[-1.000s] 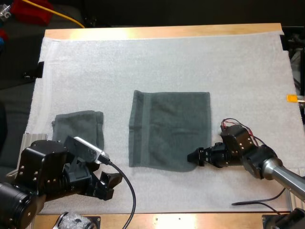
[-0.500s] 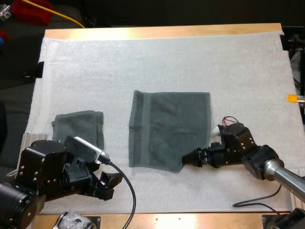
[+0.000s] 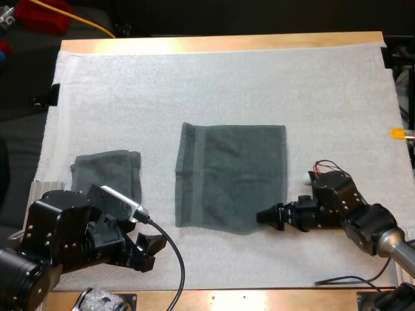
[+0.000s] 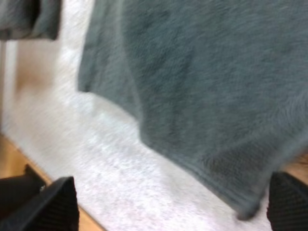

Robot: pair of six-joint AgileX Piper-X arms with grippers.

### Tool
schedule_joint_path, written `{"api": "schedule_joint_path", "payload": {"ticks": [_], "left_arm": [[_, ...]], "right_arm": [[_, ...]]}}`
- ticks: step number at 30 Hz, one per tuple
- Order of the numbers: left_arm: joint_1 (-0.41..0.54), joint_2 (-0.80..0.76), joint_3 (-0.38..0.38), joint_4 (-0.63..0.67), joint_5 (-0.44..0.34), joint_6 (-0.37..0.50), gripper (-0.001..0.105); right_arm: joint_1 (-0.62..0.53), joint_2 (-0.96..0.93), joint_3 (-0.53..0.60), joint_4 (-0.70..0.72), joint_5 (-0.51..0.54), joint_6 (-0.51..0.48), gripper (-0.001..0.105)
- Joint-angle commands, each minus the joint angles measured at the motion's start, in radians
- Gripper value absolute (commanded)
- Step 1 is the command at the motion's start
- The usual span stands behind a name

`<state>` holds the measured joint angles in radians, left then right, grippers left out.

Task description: Pick towel from pile, fold and stack

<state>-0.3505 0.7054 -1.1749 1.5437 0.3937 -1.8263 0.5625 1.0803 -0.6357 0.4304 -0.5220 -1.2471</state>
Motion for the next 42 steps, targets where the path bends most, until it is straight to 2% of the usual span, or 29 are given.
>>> {"api": "schedule_joint_path", "payload": {"ticks": [1,6,10,17,22,28,33,42], "left_arm": [[-0.004,-0.003,0.002,0.001,0.006,-0.009,0.069],[-0.004,-0.003,0.002,0.001,0.006,-0.009,0.069],[-0.004,-0.003,0.002,0.001,0.006,-0.009,0.069],[-0.004,-0.003,0.002,0.001,0.006,-0.009,0.069],[-0.004,-0.003,0.002,0.001,0.006,-0.009,0.069],[-0.004,-0.003,0.002,0.001,0.006,-0.009,0.069],[-0.004,-0.003,0.002,0.001,0.006,-0.009,0.069],[-0.004,-0.003,0.002,0.001,0.006,-0.009,0.069]], "right_arm": [[-0.002,-0.020,-0.002,0.051,0.027,-0.018,0.077],[-0.002,-0.092,-0.002,0.224,0.191,-0.072,0.077],[-0.002,-0.116,-0.002,0.307,0.277,-0.106,0.077],[-0.002,-0.119,-0.002,0.334,0.272,-0.109,0.077],[-0.002,-0.119,-0.002,0.325,0.272,-0.035,0.077],[-0.002,-0.119,0.032,0.245,0.260,0.081,0.077],[-0.002,-0.119,0.143,0.103,0.201,0.228,0.077],[0.000,-0.119,0.226,-0.111,0.165,0.350,0.077]]}}
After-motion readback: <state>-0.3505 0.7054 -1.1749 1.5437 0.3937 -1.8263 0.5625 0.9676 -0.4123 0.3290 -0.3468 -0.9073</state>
